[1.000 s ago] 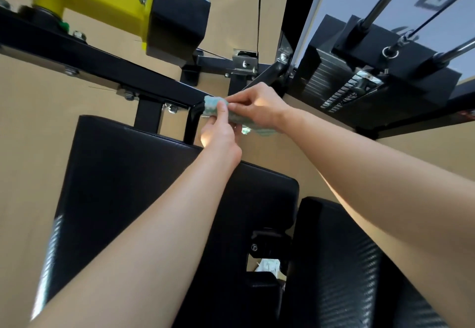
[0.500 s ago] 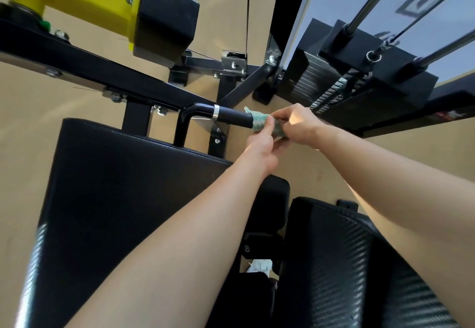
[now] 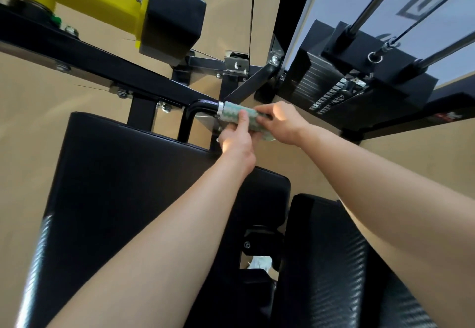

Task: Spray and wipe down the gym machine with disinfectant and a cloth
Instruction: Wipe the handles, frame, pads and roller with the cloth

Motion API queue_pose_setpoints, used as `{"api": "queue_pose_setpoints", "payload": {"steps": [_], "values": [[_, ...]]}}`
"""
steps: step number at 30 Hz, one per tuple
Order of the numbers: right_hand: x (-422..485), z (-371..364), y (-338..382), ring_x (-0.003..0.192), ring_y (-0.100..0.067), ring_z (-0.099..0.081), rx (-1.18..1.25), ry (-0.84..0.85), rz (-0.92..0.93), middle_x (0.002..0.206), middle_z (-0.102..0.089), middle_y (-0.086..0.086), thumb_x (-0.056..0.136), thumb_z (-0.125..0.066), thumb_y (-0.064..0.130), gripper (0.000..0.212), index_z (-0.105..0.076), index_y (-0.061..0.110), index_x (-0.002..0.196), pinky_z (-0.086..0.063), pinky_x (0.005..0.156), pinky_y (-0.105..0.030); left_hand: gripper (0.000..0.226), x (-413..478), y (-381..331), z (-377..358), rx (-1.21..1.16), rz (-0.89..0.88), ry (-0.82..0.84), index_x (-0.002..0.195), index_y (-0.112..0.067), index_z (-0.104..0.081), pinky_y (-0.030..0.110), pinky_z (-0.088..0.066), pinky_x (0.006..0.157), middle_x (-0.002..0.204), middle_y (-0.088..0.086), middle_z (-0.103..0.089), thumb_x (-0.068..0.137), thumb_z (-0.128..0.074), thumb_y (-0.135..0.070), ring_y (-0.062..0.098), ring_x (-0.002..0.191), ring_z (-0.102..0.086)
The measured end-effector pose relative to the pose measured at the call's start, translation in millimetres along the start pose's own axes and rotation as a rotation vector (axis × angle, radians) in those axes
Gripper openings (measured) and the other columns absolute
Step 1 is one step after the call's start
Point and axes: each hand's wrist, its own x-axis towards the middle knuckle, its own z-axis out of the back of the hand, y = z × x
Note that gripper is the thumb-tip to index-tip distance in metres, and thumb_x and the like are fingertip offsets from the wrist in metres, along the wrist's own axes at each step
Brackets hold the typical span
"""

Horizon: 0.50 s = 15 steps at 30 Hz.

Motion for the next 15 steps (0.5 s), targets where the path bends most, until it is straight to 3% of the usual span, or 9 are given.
{"api": "queue_pose_setpoints", "payload": {"steps": [4, 6, 8, 11, 15], "values": [[-6.3, 11.6, -39.8, 0.118, -0.026, -0.062, 0.002, -0.054, -0.200, 0.132, -0.067, -0.007, 0.104, -0.058, 0.022, 0.034, -0.066, 0.021, 0.137, -0.048, 0.105, -0.038, 0.029, -8.7, 30.4, -26.1, 0.054, 0.167, 0.062, 0.127, -0.006, -0.054, 0.048, -0.054, 0.106, 0.135, 0.021, -0.063, 0.105, -0.059, -0.023, 0.037, 0.125, -0.063], [-11.0, 12.8, -49.4, 0.116, -0.027, -0.064, -0.023, -0.047, -0.256, 0.130, -0.067, -0.009, 0.104, -0.058, 0.023, 0.035, -0.064, 0.022, 0.138, -0.050, 0.101, -0.038, 0.040, -14.4, 36.1, -33.6, 0.050, 0.243, 0.095, 0.140, -0.004, -0.050, 0.048, -0.053, 0.106, 0.139, 0.025, -0.060, 0.105, -0.058, -0.022, 0.039, 0.129, -0.061], [-15.9, 10.2, -51.6, 0.130, -0.029, -0.057, -0.034, -0.044, -0.231, 0.144, -0.059, -0.010, 0.105, -0.056, 0.021, 0.039, -0.060, 0.025, 0.143, -0.045, 0.110, -0.040, 0.038, -14.4, 35.1, -32.3, 0.022, 0.264, 0.122, 0.138, -0.005, -0.051, 0.049, -0.052, 0.107, 0.139, 0.025, -0.060, 0.105, -0.059, -0.022, 0.039, 0.129, -0.061], [-17.2, 1.5, -39.4, 0.137, -0.030, -0.051, 0.015, -0.081, -0.151, 0.152, -0.053, -0.008, 0.105, -0.056, 0.018, 0.045, -0.053, 0.027, 0.149, -0.041, 0.117, -0.044, 0.013, -6.0, 23.5, -17.2, -0.001, 0.190, 0.077, 0.112, -0.012, -0.058, 0.047, -0.054, 0.105, 0.132, 0.020, -0.065, 0.101, -0.064, -0.018, 0.035, 0.120, -0.066], [-0.7, -13.1, 1.4, 0.129, -0.025, -0.056, -0.011, -0.048, 0.012, 0.142, -0.060, -0.005, 0.105, -0.056, 0.021, 0.044, -0.053, 0.030, 0.148, -0.047, 0.110, -0.044, 0.028, 5.4, -2.9, 7.6, -0.079, -0.009, -0.024, 0.123, -0.006, -0.061, 0.039, -0.062, 0.091, 0.124, 0.018, -0.070, 0.098, -0.069, -0.016, 0.030, 0.108, -0.071]]}}
